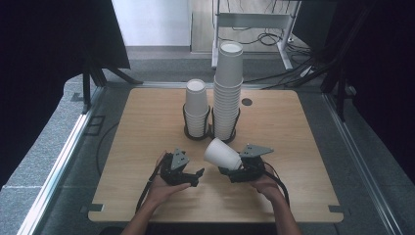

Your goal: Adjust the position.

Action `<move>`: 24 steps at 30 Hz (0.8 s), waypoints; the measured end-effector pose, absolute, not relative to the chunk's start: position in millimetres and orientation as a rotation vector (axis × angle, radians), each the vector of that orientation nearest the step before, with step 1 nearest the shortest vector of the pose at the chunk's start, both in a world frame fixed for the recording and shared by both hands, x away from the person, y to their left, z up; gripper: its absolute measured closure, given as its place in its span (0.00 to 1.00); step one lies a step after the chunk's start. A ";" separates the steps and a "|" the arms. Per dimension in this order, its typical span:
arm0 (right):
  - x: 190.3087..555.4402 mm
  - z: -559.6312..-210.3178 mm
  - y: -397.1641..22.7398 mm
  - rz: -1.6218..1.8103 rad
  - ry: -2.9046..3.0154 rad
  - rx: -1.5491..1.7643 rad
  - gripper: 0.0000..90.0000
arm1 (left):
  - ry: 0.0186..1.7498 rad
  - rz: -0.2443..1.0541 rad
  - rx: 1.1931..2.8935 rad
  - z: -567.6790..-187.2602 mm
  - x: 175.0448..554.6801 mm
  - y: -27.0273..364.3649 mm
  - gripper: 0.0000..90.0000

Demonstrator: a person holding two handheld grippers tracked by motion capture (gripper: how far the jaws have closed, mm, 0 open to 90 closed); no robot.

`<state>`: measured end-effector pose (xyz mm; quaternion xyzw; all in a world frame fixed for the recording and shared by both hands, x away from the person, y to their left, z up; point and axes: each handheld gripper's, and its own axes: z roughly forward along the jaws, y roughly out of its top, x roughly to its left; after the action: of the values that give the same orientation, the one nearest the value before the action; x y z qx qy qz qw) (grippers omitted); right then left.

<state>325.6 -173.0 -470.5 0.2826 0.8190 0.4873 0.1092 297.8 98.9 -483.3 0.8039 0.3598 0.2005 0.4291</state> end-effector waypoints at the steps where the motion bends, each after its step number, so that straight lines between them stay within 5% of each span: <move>1: 324.9 -471.6 -173.6 1.442 2.403 0.835 0.24 | 0.901 0.499 2.007 -483.7 298.0 98.9 0.09; 24: 314.6 -482.1 -179.1 1.640 2.206 0.882 0.24 | 0.958 0.362 1.947 -487.7 298.9 101.2 0.09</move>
<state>314.6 -179.1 -482.1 0.3031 0.7580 0.5634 0.1269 298.9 101.2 -487.7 0.7888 0.3879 0.1467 0.4536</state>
